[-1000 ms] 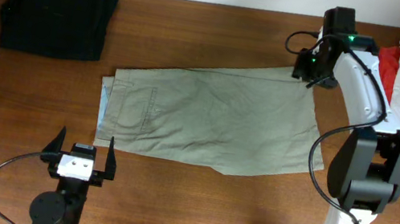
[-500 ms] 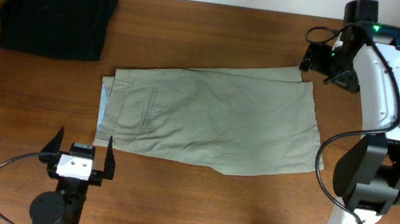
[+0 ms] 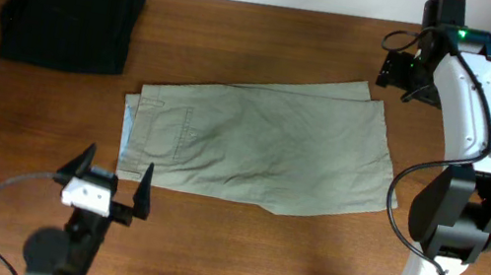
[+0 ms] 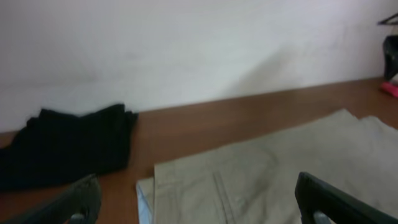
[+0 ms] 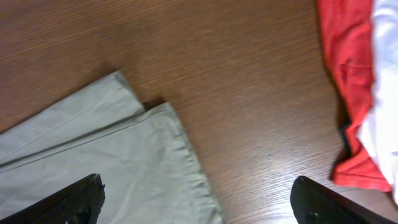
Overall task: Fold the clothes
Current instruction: 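Reach the left gripper to the trousers' left waistband edge and grasp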
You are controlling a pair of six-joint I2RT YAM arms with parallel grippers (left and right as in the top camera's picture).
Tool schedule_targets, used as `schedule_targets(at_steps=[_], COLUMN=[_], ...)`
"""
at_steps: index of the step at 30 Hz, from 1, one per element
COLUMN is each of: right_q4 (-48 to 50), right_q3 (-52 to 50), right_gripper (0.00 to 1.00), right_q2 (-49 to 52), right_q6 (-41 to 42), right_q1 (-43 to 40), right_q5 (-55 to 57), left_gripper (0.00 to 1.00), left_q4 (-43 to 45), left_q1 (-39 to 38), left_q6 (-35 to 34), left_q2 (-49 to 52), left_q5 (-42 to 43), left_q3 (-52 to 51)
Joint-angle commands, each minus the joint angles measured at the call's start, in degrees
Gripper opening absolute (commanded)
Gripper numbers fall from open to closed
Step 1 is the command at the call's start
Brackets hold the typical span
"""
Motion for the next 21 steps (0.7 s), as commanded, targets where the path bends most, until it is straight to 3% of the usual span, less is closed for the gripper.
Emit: schedule_targets(at_steps=[1,3,8,16,21], right_q4=[0.11,0.11,0.11,0.11,0.11], right_q3=[0.96,0.96,0.96,0.96,0.96], right_gripper=[0.99,0.99,0.99,0.99,0.99], right_q2=[-2.10,-2.10,-2.10,-2.10,-2.10], right_q6=[0.11,0.09,0.11,0.11,0.11], right_q1=[0.26,0.26,0.26,0.26,0.26], right_q5=[4.22,4.22,4.22,4.22,4.22], left_gripper=[0.99,0.99,0.99,0.99,0.99], left_q4=[-8.41,-15.67,-23.96,-33.00,-33.38], left_q1=[0.31,0.28,0.31,7.32,13.22], left_q6=[-0.74,1.53,1.46,-0.31,-0.28], left_q2=[16.94,28.89,47.69,70.20,78.44], left_q5=[1.51,2.82,2.78,18.49,19.02], left_q3=[15.65,26.27,41.75,54.27,54.27])
